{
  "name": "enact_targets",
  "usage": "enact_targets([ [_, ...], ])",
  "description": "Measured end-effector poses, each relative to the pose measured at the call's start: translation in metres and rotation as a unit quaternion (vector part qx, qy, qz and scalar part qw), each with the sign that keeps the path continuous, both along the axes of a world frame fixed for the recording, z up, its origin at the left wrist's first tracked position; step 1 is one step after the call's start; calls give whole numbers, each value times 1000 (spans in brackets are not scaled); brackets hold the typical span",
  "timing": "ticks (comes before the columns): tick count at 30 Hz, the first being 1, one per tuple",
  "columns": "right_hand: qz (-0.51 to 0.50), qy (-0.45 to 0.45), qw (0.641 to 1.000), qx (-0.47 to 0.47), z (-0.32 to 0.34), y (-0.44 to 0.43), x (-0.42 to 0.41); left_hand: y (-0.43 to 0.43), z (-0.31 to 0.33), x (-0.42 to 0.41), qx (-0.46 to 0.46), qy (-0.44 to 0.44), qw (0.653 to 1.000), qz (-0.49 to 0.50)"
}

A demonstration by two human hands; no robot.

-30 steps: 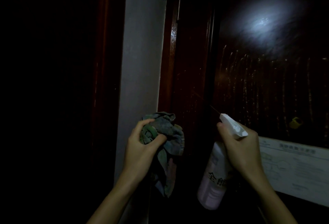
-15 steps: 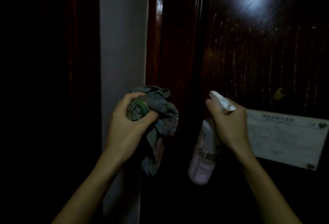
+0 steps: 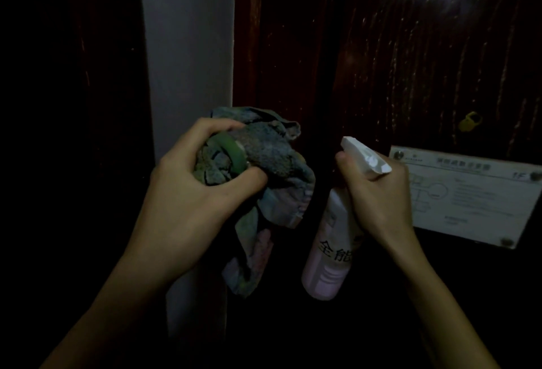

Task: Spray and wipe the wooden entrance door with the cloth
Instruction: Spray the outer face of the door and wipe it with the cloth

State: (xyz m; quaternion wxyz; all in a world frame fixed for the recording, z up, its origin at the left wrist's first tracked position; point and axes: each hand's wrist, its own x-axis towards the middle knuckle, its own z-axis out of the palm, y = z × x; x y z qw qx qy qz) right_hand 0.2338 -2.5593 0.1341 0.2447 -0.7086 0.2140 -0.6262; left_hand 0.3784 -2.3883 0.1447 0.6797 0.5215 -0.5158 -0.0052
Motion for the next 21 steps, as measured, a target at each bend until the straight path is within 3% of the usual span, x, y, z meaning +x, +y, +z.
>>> enact_targets([
  [16, -1, -27, 1000, 15, -5, 9, -3, -6, -7, 15, 16, 24, 999, 24],
  [21, -12, 7, 1000, 9, -7, 13, -3, -5, -8, 16, 15, 28, 999, 19],
])
